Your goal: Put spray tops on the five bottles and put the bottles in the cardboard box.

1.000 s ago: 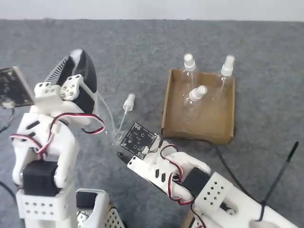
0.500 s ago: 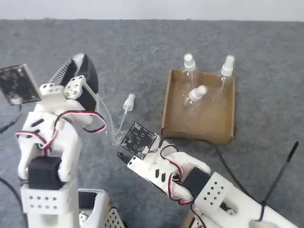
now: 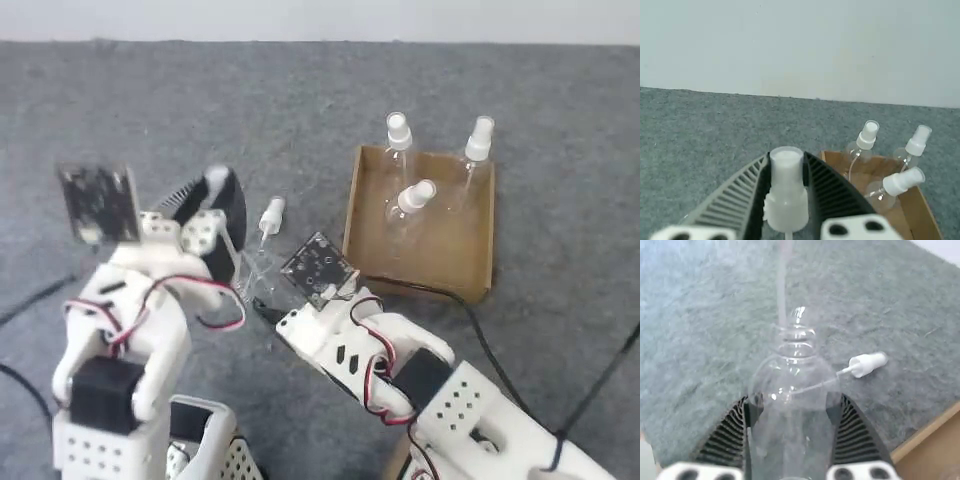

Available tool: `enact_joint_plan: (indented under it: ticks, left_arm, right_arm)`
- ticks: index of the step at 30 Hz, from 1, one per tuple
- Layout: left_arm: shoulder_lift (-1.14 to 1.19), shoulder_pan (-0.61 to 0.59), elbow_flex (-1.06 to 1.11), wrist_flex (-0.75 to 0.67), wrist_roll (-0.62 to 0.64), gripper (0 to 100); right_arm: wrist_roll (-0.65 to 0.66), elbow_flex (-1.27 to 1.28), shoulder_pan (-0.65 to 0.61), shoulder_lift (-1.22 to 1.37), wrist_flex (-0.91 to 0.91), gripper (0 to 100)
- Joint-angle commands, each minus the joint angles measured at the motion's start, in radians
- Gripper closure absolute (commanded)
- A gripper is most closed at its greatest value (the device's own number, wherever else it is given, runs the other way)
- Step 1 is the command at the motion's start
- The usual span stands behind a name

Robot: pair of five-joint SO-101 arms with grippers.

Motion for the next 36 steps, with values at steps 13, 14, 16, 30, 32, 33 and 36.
enact_joint_plan:
  ticks: [13, 14, 16, 30, 32, 33, 36]
  left_arm:
    - [-0.155, 0.206, 0.186, -0.083, -0.028, 99]
    - [-0.153, 0.207, 0.188, -0.083, -0.028, 99]
    - [-0.155, 0.203, 0.196, -0.084, -0.028, 99]
    - [-0.161, 0.069, 0.061, -0.075, -0.04, 84]
    - [-0.161, 0.035, 0.022, -0.077, -0.066, 84]
    - [-0.161, 0.028, 0.004, -0.077, -0.071, 84]
    - [-0.155, 0.018, -0.021, -0.075, -0.077, 84]
  right_arm:
    - [0.101, 0.064, 0.033, -0.237, -0.03, 99.3]
    - [0.11, 0.071, 0.033, -0.242, -0.044, 99.3]
    - [0.115, 0.092, 0.033, -0.243, -0.088, 99.3]
    - [0.117, 0.16, 0.035, -0.242, -0.188, 99.3]
    - [0.117, 0.16, 0.035, -0.242, -0.188, 99.3]
    - [0.117, 0.16, 0.035, -0.242, -0.186, 99.3]
    - [0.117, 0.16, 0.035, -0.242, -0.183, 99.3]
